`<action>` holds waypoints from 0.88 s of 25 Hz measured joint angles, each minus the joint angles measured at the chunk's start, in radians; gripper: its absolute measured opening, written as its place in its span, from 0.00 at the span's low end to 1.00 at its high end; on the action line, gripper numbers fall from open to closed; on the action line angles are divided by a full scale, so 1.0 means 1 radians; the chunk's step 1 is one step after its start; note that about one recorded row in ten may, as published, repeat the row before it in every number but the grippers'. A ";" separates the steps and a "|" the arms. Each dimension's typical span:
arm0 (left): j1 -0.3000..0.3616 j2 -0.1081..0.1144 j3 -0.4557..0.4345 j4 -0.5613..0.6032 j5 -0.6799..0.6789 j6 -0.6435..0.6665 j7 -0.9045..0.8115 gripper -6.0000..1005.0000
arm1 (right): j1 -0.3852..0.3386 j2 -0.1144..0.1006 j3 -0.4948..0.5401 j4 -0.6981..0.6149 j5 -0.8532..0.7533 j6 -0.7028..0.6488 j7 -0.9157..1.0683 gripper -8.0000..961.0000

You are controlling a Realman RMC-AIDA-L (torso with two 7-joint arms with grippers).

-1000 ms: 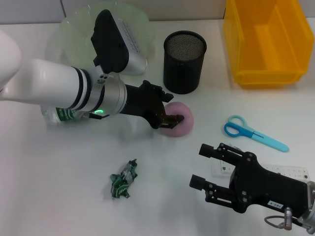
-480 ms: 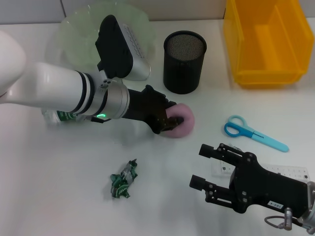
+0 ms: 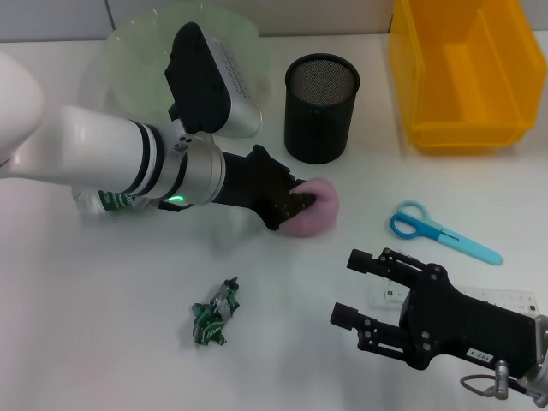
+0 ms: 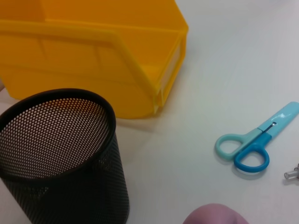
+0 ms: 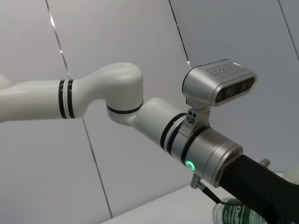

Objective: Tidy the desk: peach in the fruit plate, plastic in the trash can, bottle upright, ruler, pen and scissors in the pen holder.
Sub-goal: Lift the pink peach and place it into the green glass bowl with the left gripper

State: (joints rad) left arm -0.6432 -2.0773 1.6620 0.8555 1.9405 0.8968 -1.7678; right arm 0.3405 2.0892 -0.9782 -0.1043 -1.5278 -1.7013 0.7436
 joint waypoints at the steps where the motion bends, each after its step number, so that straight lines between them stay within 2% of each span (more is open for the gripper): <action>1: 0.000 0.000 0.000 0.001 0.000 0.001 0.000 0.19 | 0.000 0.000 0.001 0.000 0.000 0.000 0.000 0.79; 7: 0.026 0.005 -0.023 0.050 -0.007 0.007 -0.018 0.14 | 0.000 0.000 0.003 0.000 0.000 0.000 0.000 0.78; 12: 0.062 0.006 -0.092 0.098 -0.009 0.014 -0.024 0.10 | 0.000 0.000 0.003 0.000 0.000 0.001 0.000 0.78; 16: 0.112 0.006 -0.188 0.159 -0.025 0.025 -0.023 0.08 | 0.000 0.000 0.003 0.004 0.000 0.001 0.000 0.78; 18: 0.112 0.006 -0.188 0.159 -0.025 0.025 -0.023 0.08 | 0.000 0.000 0.003 0.006 0.000 0.001 0.000 0.78; 22: 0.126 0.007 -0.270 0.164 -0.077 0.021 -0.014 0.08 | 0.000 0.000 0.003 0.006 0.000 0.002 0.000 0.78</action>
State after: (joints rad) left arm -0.5172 -2.0706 1.3918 1.0196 1.8630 0.9174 -1.7822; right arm 0.3408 2.0892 -0.9756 -0.0981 -1.5278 -1.6996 0.7441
